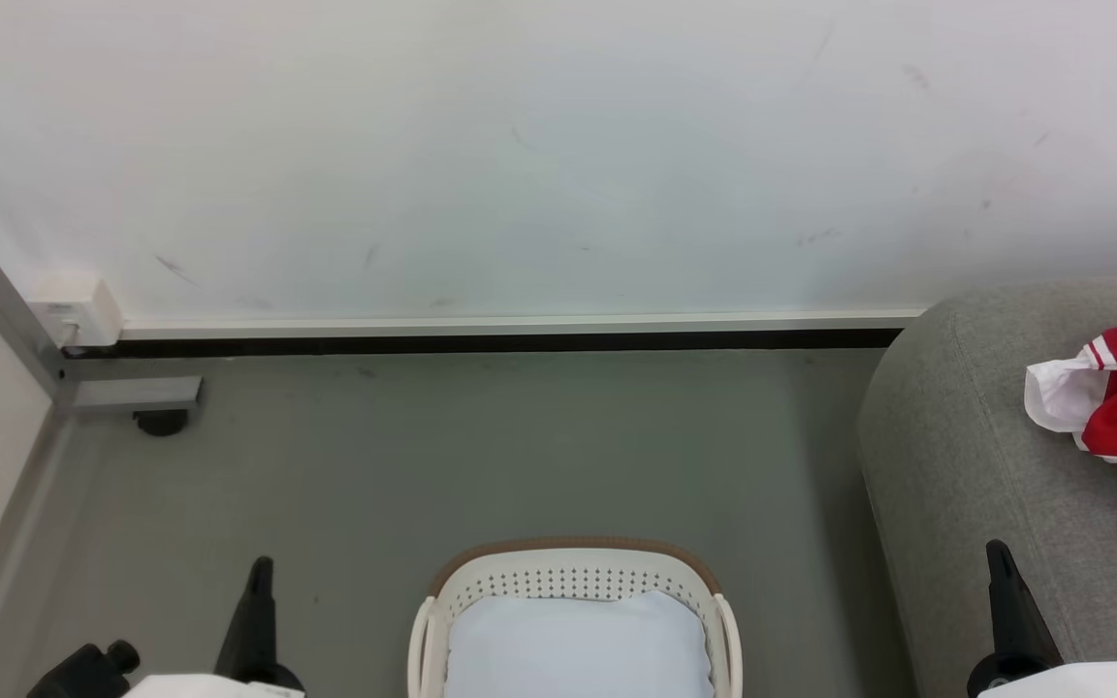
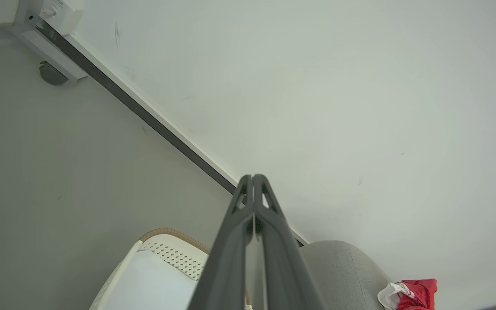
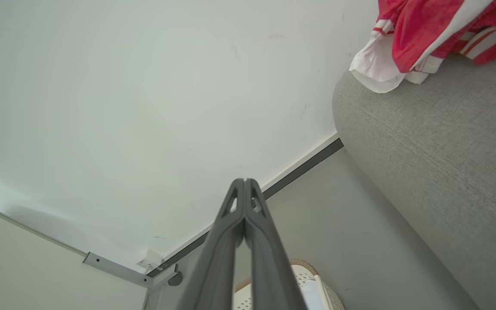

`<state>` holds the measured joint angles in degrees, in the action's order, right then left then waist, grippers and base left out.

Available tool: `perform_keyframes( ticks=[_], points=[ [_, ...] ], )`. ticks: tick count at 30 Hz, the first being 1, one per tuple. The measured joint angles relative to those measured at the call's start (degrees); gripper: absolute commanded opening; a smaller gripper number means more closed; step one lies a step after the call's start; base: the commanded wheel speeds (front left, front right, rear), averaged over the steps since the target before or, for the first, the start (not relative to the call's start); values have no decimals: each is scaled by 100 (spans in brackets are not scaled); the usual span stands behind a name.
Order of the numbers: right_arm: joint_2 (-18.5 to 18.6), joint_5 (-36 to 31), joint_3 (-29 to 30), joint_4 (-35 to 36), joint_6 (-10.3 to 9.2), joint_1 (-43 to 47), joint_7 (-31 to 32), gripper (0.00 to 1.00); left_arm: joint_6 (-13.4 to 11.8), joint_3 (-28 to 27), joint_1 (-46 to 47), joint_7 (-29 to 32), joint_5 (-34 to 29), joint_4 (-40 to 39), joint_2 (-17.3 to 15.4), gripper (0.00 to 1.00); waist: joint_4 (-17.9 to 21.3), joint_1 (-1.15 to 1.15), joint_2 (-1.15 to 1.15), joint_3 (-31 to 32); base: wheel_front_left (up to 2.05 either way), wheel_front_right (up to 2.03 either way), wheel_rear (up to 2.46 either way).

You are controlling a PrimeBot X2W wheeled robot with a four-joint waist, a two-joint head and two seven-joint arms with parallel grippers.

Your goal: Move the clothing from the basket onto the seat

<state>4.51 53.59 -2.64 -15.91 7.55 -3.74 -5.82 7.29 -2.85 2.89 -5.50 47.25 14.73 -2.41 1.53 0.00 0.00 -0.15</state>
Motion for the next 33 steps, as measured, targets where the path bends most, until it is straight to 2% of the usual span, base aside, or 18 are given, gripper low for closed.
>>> perform_keyframes(
  ticks=[33],
  points=[
    [-68, 1820, 410, 88, 0, -91, 563, 0, 1, -169, 140, 552, 2095, -26, -4, 0, -58, 0, 0, -1, 0, 0, 0]
  ],
)
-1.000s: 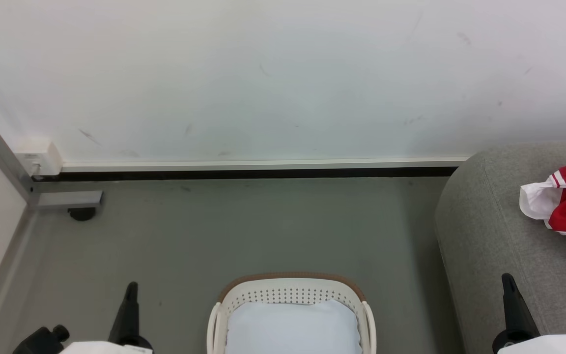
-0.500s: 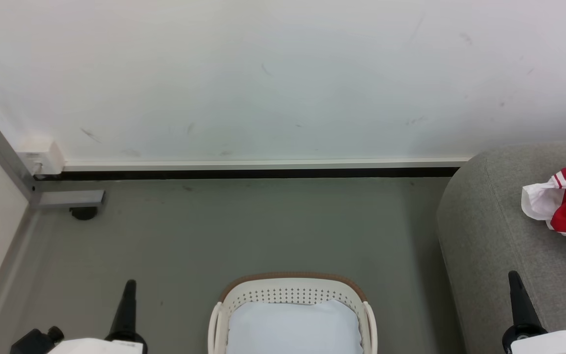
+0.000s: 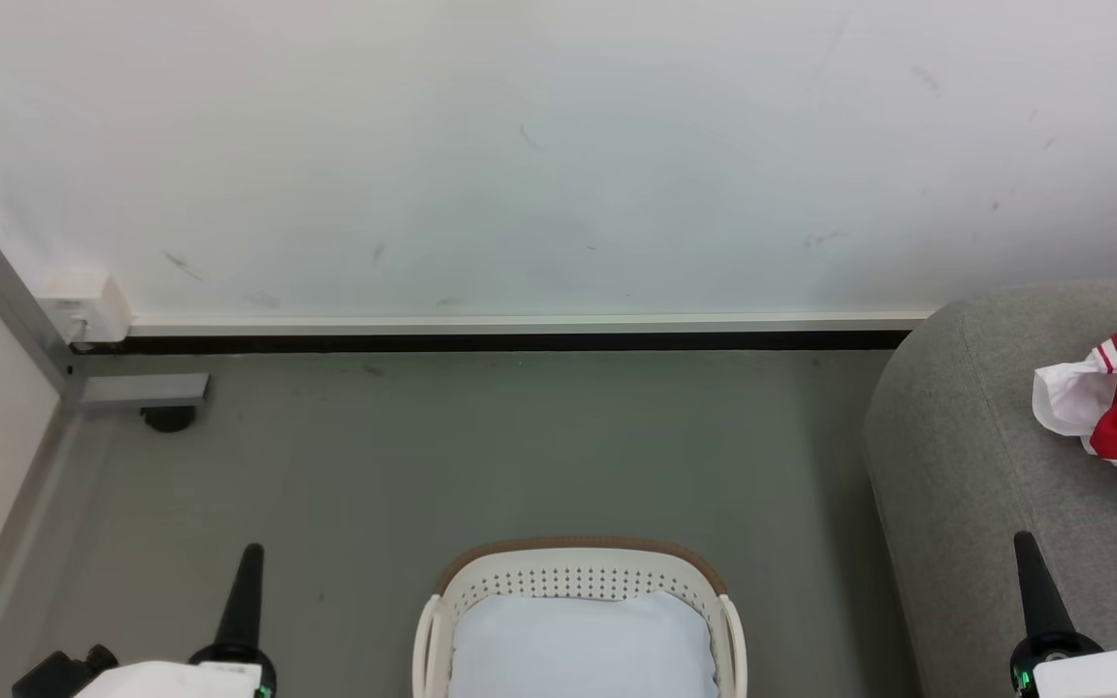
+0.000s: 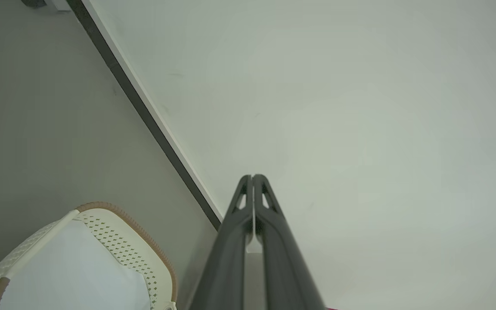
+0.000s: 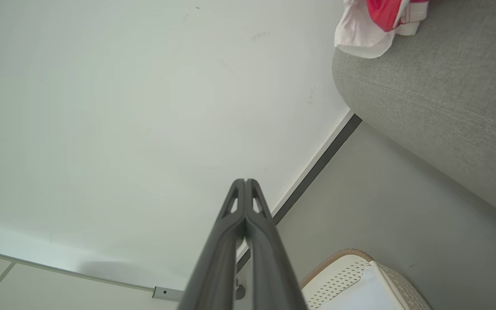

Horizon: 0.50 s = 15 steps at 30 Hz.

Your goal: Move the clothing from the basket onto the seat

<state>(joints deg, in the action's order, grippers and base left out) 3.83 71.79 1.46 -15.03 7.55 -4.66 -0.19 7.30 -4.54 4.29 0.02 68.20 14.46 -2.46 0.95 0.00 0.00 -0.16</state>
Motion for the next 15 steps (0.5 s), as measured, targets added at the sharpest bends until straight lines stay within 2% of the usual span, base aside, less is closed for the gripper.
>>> perform_keyframes(
  ticks=[15],
  points=[
    [-21, 662, 148, 23, 0, -53, 203, 0, 0, -60, 54, 216, 771, -9, -4, 0, -26, 0, 0, 0, 0, 0, 0]
  ],
)
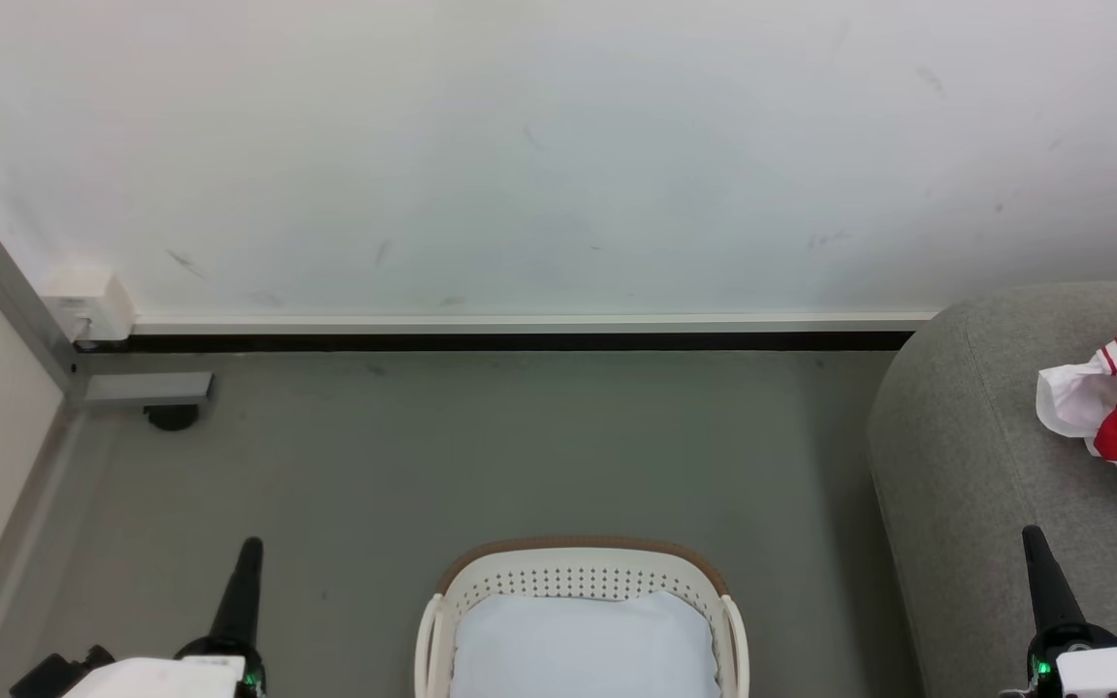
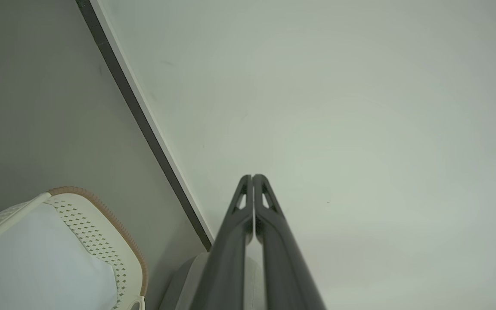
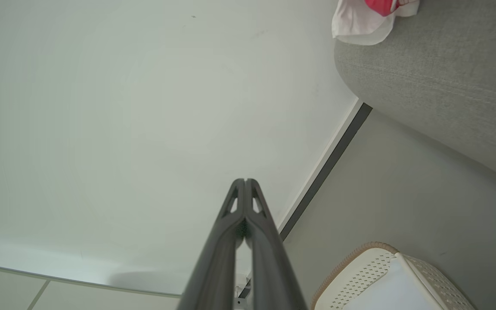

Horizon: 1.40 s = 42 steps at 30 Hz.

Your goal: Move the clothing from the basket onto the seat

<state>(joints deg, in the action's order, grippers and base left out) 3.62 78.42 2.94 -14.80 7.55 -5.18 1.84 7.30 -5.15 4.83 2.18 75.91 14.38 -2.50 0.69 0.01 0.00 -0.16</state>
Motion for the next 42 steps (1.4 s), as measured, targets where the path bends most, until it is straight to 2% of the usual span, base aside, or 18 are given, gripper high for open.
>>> perform_keyframes(
  ticks=[24, 42],
  points=[
    [-32, 876, 212, 41, 0, -49, 289, 0, 0, -83, 74, 283, 1048, -13, -7, 0, -42, 0, 0, -1, 0, 0, 0],
    [-52, 1413, 330, 68, 0, -63, 464, 0, 8, -134, 115, 435, 1611, -22, -12, 0, -69, 0, 0, -1, 0, 0, 0]
  ],
)
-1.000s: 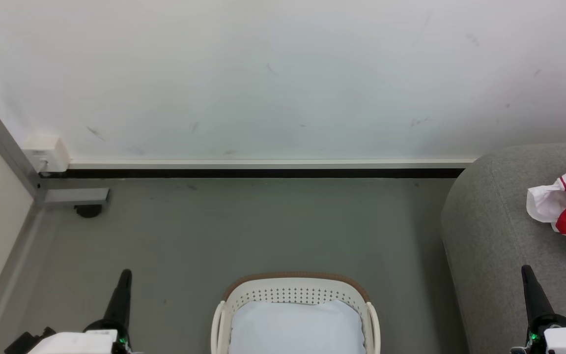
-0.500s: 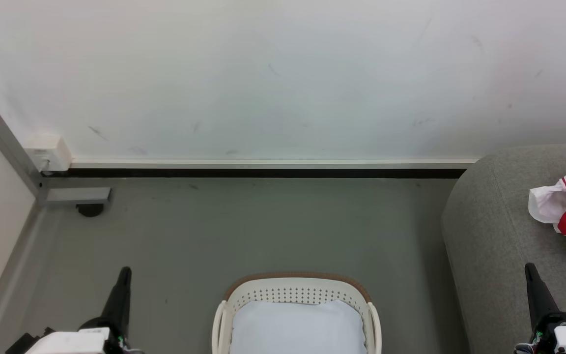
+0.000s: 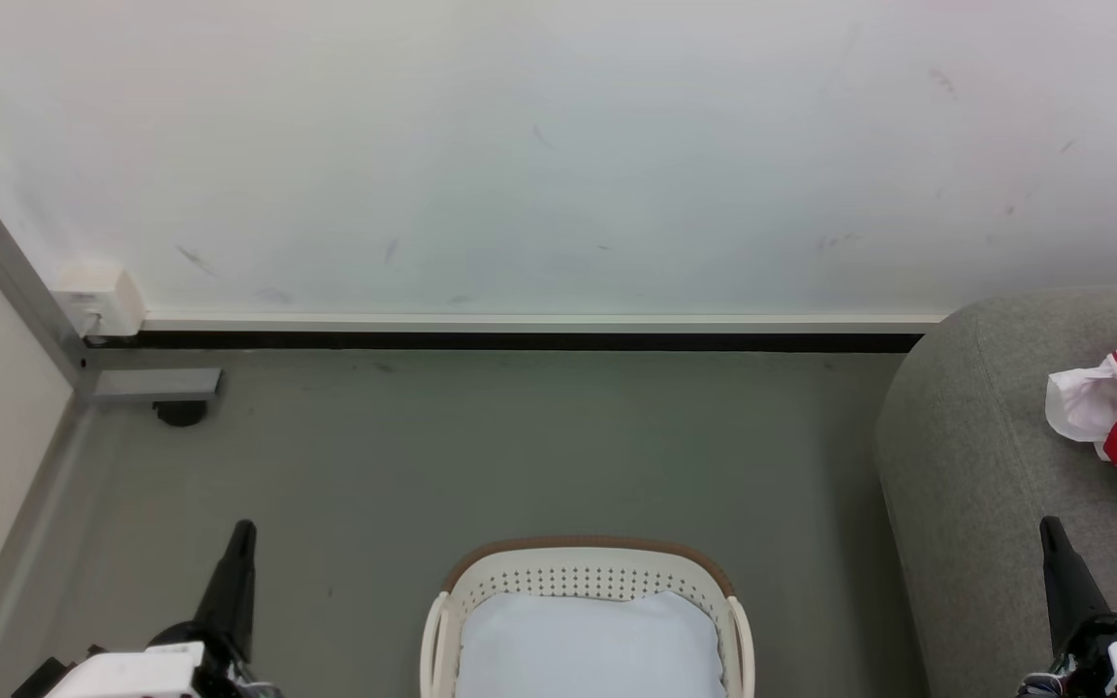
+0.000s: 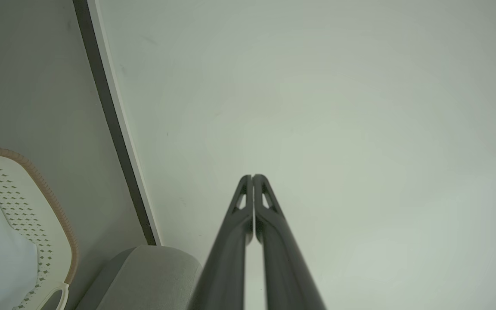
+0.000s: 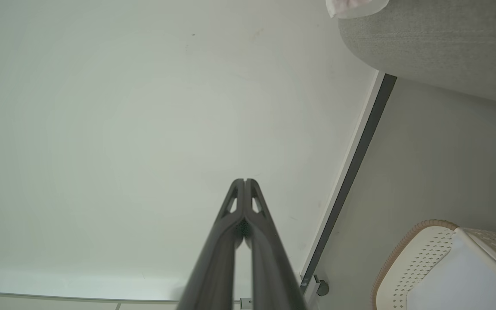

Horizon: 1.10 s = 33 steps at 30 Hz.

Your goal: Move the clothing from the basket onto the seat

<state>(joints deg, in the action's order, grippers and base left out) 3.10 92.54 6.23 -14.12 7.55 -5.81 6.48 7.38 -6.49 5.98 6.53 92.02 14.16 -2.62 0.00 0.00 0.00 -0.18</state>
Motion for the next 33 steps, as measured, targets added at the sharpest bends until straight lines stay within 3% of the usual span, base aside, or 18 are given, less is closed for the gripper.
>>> perform_keyframes(
  ticks=[33],
  points=[
    [-8, 0, 13, 1, 0, -2, 1, 0, 0, 0, 1, 0, 2, 0, -1, 0, 0, -1, 0, 0, 0, 0, 0]
  ],
)
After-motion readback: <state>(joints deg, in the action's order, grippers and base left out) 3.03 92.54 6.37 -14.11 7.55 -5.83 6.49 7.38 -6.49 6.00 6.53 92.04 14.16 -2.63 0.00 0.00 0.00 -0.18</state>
